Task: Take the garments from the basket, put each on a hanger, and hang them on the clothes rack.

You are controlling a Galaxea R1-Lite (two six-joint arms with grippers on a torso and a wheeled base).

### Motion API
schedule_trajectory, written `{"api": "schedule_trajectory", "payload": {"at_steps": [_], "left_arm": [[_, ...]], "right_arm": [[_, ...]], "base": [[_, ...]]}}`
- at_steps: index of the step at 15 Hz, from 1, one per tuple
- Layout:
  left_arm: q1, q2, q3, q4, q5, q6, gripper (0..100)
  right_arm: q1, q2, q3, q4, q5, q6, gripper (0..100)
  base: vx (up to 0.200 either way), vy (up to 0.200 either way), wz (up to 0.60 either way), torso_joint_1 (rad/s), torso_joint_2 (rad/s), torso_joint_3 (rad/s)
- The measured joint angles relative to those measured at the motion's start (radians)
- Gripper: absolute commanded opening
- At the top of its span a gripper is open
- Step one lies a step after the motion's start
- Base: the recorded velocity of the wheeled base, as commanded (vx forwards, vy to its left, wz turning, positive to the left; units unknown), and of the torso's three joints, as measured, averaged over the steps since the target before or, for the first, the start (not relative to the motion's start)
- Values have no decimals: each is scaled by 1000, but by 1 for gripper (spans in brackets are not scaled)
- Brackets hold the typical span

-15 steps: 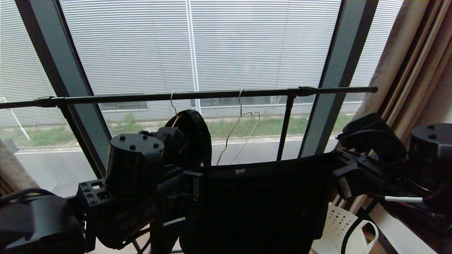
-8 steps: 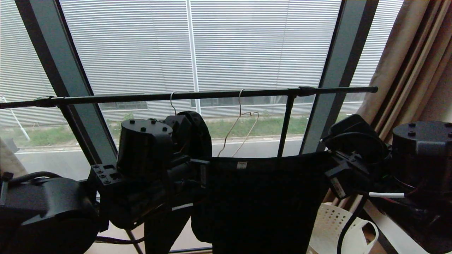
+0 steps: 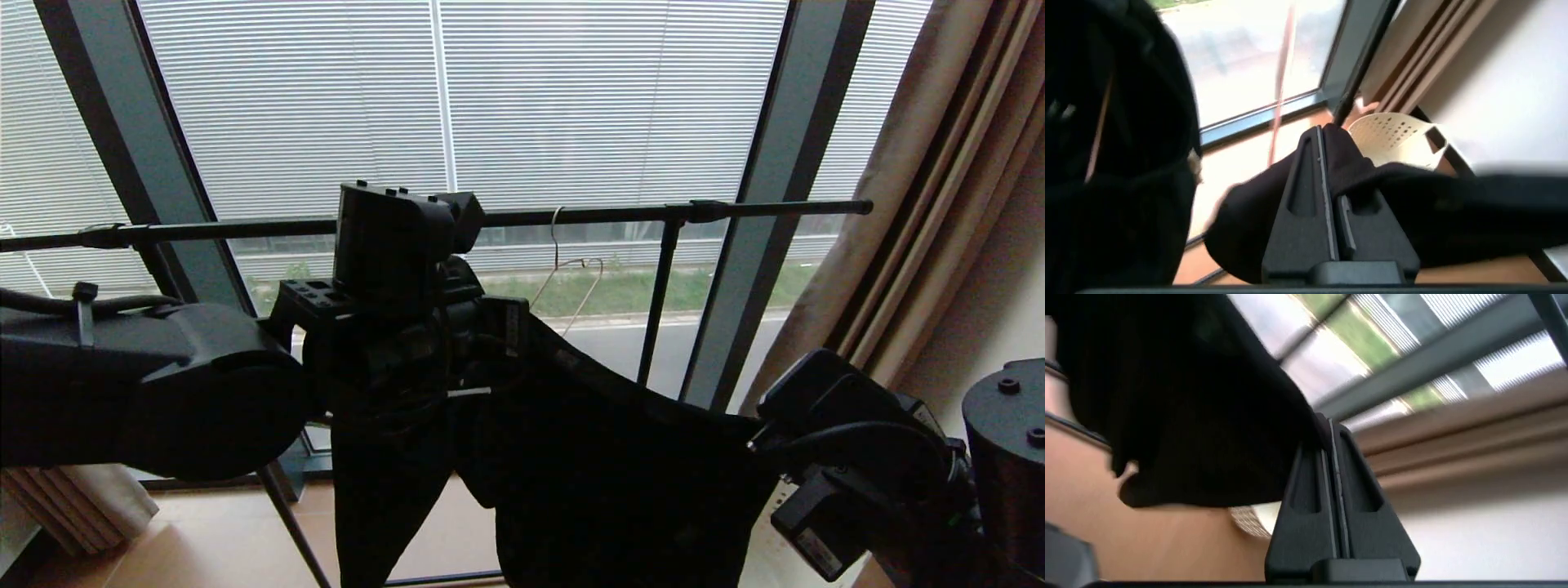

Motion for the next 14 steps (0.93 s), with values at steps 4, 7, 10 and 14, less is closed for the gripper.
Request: {"api": "schedule_trajectory", "payload": {"at_steps": [4,7,10,14], "left_arm": [[-13,70,-176,89,-7,8,0],[-39,101,-249,124,-9,14,0],[-57,113,-287,150,-10,15,0],[-60,118,-293,150,-10,14,0]], "right_arm": [[130,89,-85,3,0,114,0],[194,172,-162,3,1,191,0],[251,258,-256,4,1,291,0],[279,310,-327,5,1,390,0]], "base": [[0,0,0,0,0,0],[0,0,0,0,0,0],[0,0,0,0,0,0],[0,0,0,0,0,0]]}}
